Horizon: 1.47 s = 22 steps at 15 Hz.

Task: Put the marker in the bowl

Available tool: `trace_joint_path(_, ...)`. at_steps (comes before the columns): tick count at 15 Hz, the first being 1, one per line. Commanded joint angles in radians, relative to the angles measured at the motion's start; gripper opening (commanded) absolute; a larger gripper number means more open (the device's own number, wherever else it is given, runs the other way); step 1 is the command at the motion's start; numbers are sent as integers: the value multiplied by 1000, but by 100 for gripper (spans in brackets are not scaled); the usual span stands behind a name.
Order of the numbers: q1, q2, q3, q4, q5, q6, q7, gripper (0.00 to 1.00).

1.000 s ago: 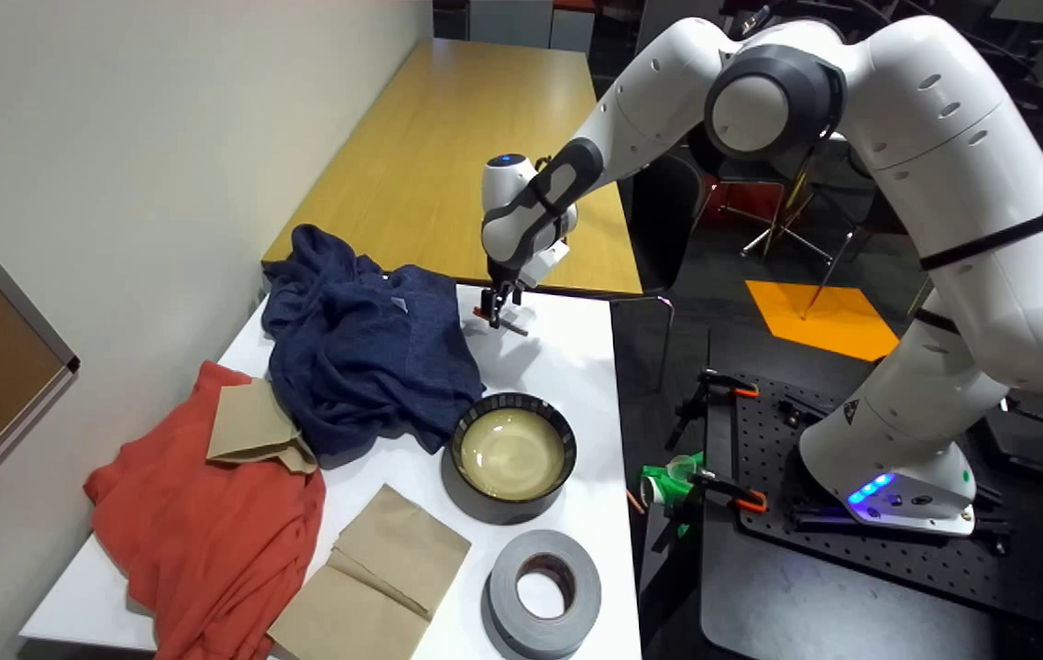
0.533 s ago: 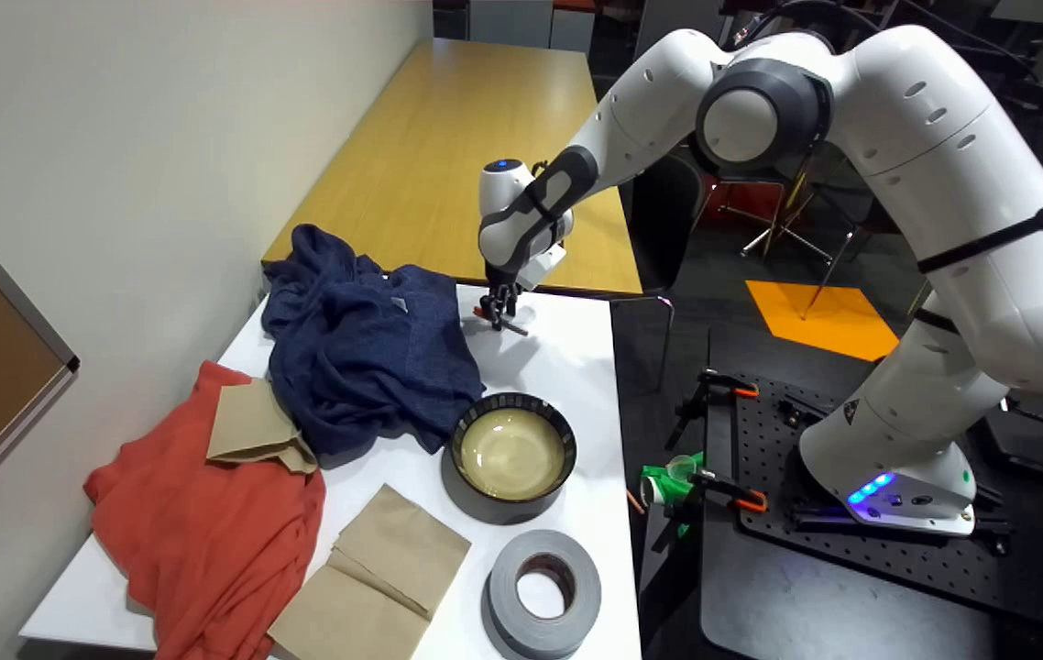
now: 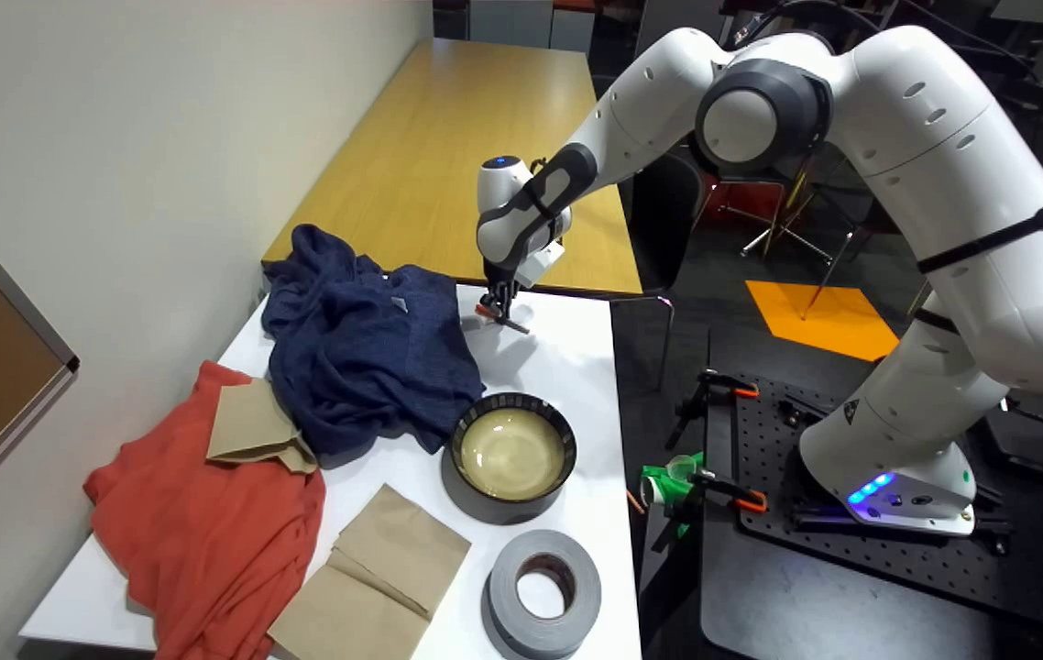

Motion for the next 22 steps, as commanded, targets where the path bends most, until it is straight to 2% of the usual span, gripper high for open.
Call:
trace_joint_path(1, -9, -50, 6, -31, -8, -21, 11, 4)
trace_joint_path(6, -22, -246, 29, -212, 1, 14, -40, 4)
trace_joint_path(9, -39, -381, 69, -317, 13, -29, -113, 4)
trace_joint_path(17, 6, -662, 139, -571, 29, -107, -267, 4)
trace_joint_path(21, 36, -746, 130, -612, 33, -209, -304, 4)
trace_joint_path(22, 55, -677, 114, -571, 15, -153, -267, 14)
